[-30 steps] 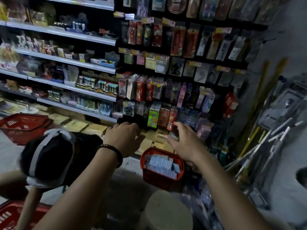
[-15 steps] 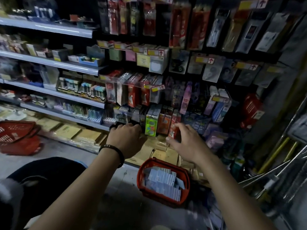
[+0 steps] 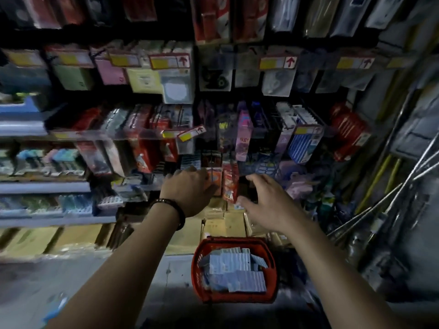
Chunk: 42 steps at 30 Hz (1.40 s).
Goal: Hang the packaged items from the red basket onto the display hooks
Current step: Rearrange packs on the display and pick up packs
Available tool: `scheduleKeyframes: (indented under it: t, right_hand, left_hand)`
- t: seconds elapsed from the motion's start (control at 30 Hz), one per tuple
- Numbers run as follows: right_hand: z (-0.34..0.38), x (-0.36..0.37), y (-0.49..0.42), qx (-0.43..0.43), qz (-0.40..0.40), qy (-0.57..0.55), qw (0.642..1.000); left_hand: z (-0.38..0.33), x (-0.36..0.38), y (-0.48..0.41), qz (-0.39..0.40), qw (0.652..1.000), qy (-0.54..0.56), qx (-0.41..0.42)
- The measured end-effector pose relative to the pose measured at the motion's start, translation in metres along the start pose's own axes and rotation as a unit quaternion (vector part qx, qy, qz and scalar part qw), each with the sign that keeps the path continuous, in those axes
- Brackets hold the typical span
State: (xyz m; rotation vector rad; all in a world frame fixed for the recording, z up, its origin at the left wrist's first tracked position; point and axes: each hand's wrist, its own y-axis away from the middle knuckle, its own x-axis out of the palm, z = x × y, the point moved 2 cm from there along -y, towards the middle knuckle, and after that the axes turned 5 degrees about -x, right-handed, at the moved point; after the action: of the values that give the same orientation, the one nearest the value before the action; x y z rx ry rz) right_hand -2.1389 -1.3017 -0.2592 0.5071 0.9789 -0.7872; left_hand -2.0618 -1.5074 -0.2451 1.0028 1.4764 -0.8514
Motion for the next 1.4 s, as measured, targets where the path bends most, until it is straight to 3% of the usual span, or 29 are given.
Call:
scheduleKeyframes:
  t: [0.27,0.67,0.93,1.13,1.4]
  right_hand:
    - [0.049,0.005,-0.120,0.024,0.006,0.044,0.999]
    - [0.087,0.044,-0.184,0.027,0.036,0.063,0.997]
    - [0.094,0.064,-0.214,-0.013,0.060,0.047,0.997]
    - [0.072,0.100,-0.243,-0.072,0.135,0.028,0.988]
    - [0.005,0.113,-0.262,-0.108,0.232,0.028,0.966]
  left_hand:
    - [0.067,-0.021,-0.116,-0.008,0.998,-0.024,0.051]
    - [0.129,-0.007,-0.142,0.022,0.999,0.022,0.034]
    - [0.145,0.004,-0.143,0.018,1.000,0.019,-0.004]
    - [0.143,0.025,-0.138,0.001,0.998,0.011,-0.066]
    - [0.094,0.077,-0.142,0.046,0.986,0.017,-0.159]
